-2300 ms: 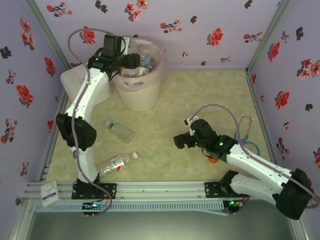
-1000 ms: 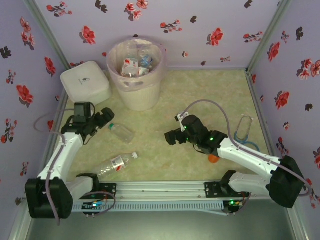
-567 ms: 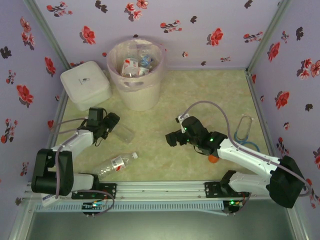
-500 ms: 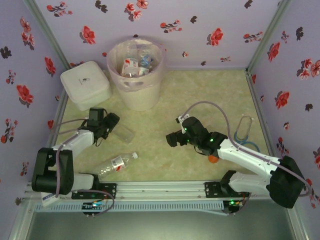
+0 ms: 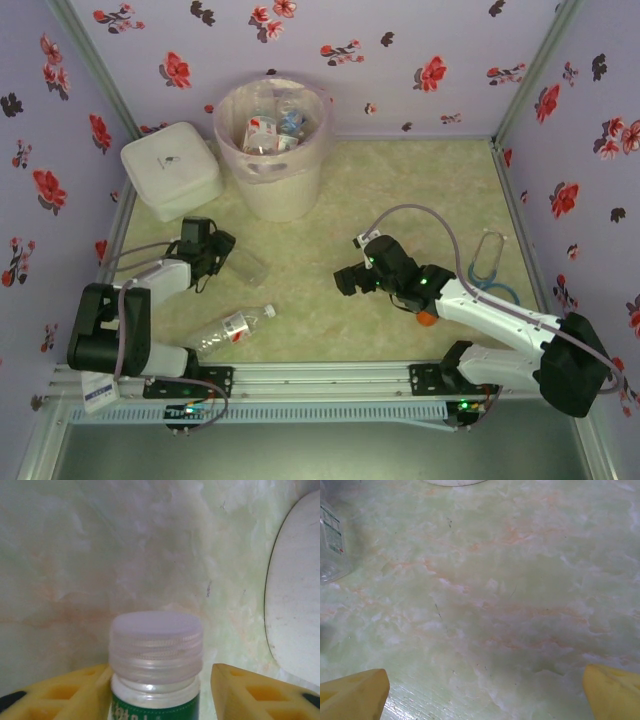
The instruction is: Put the plastic bottles in the bin
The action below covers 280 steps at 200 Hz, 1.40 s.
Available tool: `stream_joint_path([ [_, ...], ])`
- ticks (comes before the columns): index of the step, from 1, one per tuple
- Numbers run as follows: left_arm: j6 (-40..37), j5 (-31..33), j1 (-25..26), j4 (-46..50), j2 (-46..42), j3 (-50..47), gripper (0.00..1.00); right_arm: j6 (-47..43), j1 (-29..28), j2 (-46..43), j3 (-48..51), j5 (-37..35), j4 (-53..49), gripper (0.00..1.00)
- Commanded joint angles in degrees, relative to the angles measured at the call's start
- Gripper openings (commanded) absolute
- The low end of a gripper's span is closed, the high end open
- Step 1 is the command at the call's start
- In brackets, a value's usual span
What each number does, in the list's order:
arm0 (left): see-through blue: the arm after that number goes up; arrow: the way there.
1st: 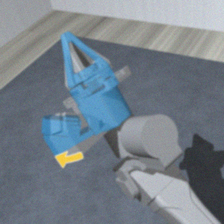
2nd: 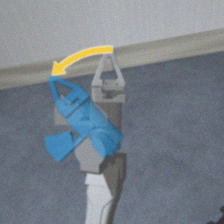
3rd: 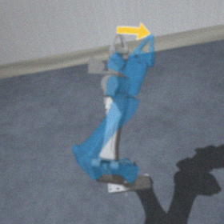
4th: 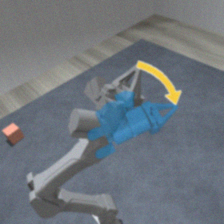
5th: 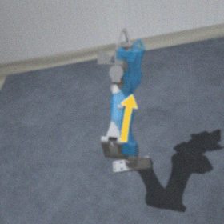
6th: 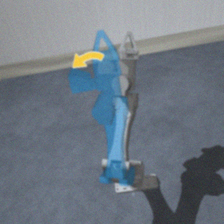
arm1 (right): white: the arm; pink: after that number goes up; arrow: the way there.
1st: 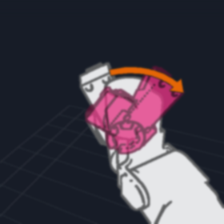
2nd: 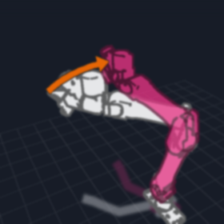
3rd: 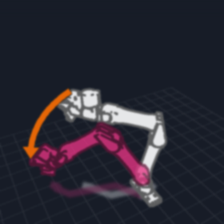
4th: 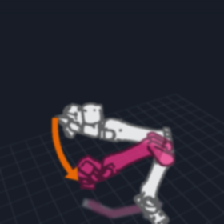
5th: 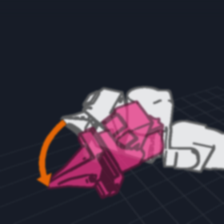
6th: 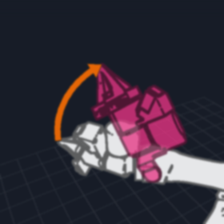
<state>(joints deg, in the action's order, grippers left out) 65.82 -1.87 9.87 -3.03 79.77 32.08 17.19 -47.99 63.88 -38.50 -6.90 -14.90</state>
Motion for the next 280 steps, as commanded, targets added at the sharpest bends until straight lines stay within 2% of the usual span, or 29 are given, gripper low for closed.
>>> stream_joint_path([
  [1, -0.31, 1.87, 0.32, 0.3, -2.42, 0.25, 0.49, 1.1, 0.3, 0.54, 0.36, -1.19, -0.33, 1.0],
  [62, -4.78, 4.1, 0.24, 8.27, -9.22, 4.99, 0.31, 0.91, 0.34, 0.9, 0.11, -1.37, -0.3, 1.0],
  [94, -10.05, 5.63, -0.82, 15.14, -15.03, 11.71, 0.27, 0.69, 0.34, 0.79, -0.19, -1.71, -0.6, 1.0],
  [124, -19.65, 9.81, -2.13, 23.36, -20.81, 25.3, 0.23, 0.29, 0.39, 0.2, -0.6, -2.09, -1.51, 1.0],
  [147, -28.35, 10.42, -2.27, 28.15, -20.75, 38.78, 0.22, 0.3, 0.42, 0.19, -0.8, -2.16, -1.45, 1.0],
  [165, -35.21, 10.35, -2.27, 32.62, -17.68, 50.7, 0.22, 0.56, 0.35, 0.32, -1.03, -1.9, -1.31, 1.0],
  [187, -39.44, 7.85, -2.22, 33.71, -12.24, 61.6, 0.14, 0.8, 0.35, -0.25, -0.92, -1.88, -1.23, 1.0],
  [199, -40.04, 5.57, -2.22, 34.04, -8.18, 66.72, 0.09, 0.89, 0.35, -0.73, -1.03, -2.06, -1.73, 1.0],
  [224, -42.25, -1.07, -1.84, 31.76, 1.68, 76.58, 0.05, 1.24, 0.28, -2.28, -1.59, -2.68, -3.61, 1.0],
  [240, -42.63, -1.91, -1.72, 33.59, 8.35, 83.79, 0.0, 1.14, 0.34, -3.47, -1.9, -3.19, -5.35, 1.0],
  [280, -42.44, -3.58, -0.61, 35.17, 19.15, 92.55, 0.0, 1.94, 0.32, -6.89, -1.53, -4.79, -7.68, 1.0],
])
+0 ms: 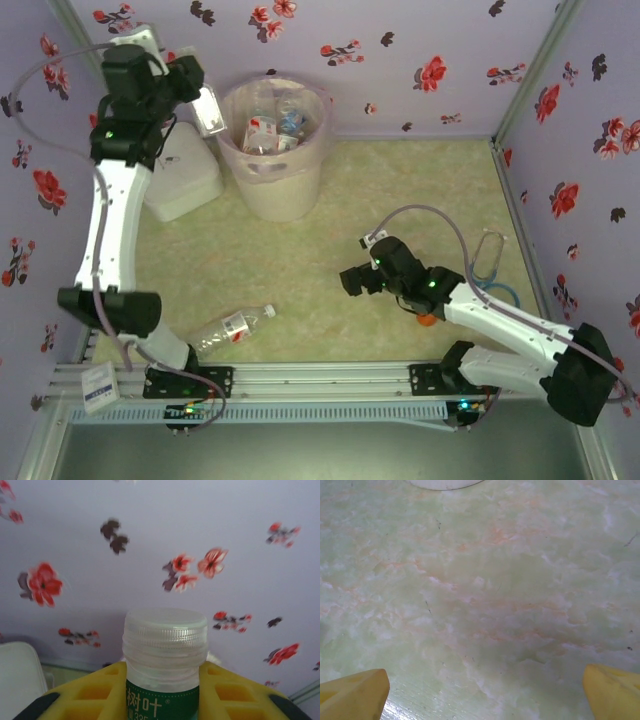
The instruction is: Put the plastic bottles in the bin
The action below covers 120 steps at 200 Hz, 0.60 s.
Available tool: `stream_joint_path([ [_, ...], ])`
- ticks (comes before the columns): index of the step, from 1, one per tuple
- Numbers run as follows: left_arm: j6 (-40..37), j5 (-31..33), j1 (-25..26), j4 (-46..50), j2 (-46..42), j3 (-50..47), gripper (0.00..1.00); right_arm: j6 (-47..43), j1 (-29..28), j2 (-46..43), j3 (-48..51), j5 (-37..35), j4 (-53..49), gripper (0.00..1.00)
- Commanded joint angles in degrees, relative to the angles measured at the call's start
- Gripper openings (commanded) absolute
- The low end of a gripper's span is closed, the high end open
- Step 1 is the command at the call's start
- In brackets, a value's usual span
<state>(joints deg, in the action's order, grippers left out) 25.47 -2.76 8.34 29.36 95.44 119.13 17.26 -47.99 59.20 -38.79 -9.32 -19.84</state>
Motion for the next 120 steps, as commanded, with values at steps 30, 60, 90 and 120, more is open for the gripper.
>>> stream_joint_path([
  [30, -4.64, -2.69, 2.35, 9.06, 10.85, 11.53, 0.0, 2.3, 0.35, -3.75, -0.8, -2.81, -3.66, 1.0],
  [60, -7.28, -2.43, 2.9, 9.86, 15.73, 11.98, 0.0, 2.52, 0.29, -4.36, -0.19, -2.96, -3.53, 1.0],
  [90, -7.86, -2.14, 3.6, 11.76, 18.96, 11.18, 0.0, 2.52, 0.27, -4.69, 0.11, -3.14, -3.54, 1.0],
  [120, -8.87, 1.27, 5.4, 11.65, 19.82, 8.06, 0.02, 2.52, 0.29, -4.97, 0.47, -3.29, -3.29, 1.0],
])
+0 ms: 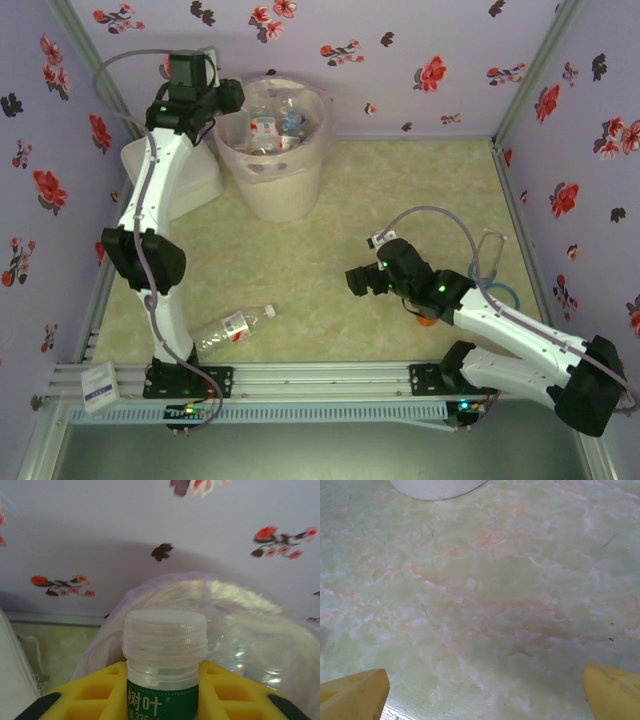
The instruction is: Put the plastic bottles in the bin
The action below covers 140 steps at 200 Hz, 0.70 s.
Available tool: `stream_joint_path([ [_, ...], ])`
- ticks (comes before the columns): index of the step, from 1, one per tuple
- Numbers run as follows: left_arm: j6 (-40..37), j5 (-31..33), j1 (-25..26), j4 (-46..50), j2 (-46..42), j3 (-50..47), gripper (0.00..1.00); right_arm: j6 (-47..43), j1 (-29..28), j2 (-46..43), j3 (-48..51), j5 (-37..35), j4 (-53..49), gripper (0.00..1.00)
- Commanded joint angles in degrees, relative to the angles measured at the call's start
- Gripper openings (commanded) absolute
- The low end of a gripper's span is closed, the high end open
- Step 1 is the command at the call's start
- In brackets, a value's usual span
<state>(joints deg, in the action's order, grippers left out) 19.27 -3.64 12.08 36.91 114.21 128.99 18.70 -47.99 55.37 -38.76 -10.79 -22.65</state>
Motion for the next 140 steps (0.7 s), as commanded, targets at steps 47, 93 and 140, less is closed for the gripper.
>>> stream_joint_path([
  [47, -2.13, 3.29, 3.11, 3.27, 2.32, -5.26, 0.38, 1.16, 0.33, -1.1, 1.04, -1.89, 0.11, 1.0],
  [93, -3.42, 4.57, 3.25, 1.84, 0.64, -4.63, 0.67, 1.43, 0.35, -2.0, 1.54, -1.89, -0.46, 1.0],
  [140, -5.19, 7.59, 3.14, 2.92, -2.93, -0.52, 0.83, 1.69, 0.3, -2.8, 2.18, -2.15, -0.39, 1.0],
])
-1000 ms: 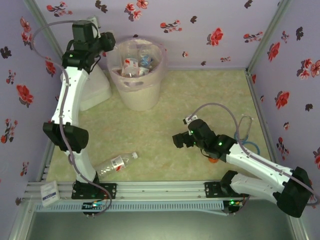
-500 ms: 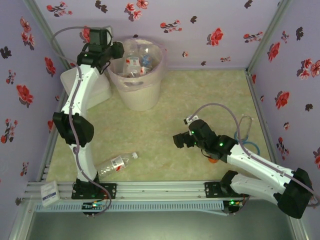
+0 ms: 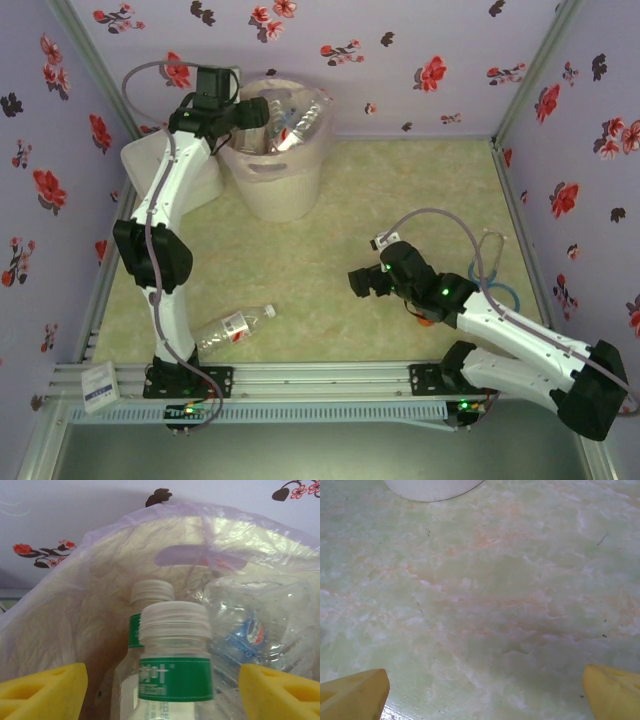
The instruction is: Put the plastic bottles in the bin
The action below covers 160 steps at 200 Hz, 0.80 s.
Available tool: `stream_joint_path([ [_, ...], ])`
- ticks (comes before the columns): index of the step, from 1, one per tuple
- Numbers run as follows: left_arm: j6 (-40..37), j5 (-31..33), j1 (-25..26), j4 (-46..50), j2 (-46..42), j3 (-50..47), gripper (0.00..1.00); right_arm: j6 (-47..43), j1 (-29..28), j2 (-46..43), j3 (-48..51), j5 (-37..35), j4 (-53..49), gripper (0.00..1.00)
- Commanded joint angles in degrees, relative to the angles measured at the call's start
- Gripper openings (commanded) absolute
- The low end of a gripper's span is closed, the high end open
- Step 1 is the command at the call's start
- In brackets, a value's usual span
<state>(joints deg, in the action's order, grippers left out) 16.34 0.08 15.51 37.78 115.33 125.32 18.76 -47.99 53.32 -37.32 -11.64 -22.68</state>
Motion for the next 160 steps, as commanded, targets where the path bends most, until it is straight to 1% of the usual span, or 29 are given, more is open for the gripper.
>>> stream_joint_path([
  [1, -2.27, 3.97, -0.3, 2.0, -4.18, 3.16, 0.83, 1.58, 0.33, -0.76, 0.7, -1.33, -0.36, 1.0],
  [19, -2.15, 4.84, -0.26, 1.2, -6.36, 3.31, 0.84, 1.6, 0.28, -0.56, 0.84, -1.17, -0.14, 1.0],
  [39, -2.29, 3.5, 0.71, 0.22, -8.54, 2.77, 0.84, 1.54, 0.34, -0.04, 0.77, -0.98, 0.37, 1.0],
  [69, -5.74, 2.5, 6.03, -0.25, -9.77, 1.73, 0.85, 1.45, 0.34, 1.27, 0.17, -0.36, 0.96, 1.0],
  [87, -7.74, 1.22, 9.26, -0.34, -9.33, 1.66, 0.85, 1.45, 0.28, 2.03, -0.46, 0.24, 0.75, 1.0],
  [108, -10.46, 1.29, 12.21, -1.19, -8.01, 1.68, 0.86, 1.45, 0.31, 2.35, -0.89, 0.39, 0.27, 1.0],
  [126, -10.8, 1.63, 13.05, -1.33, -6.04, 2.56, 0.86, 1.45, 0.3, 2.43, -1.17, 0.5, 0.26, 1.0],
  [160, -8.14, 2.46, 13.19, -0.69, -1.87, 4.23, 0.8, 1.45, 0.31, 3.1, -1.61, 0.94, 0.29, 1.0],
])
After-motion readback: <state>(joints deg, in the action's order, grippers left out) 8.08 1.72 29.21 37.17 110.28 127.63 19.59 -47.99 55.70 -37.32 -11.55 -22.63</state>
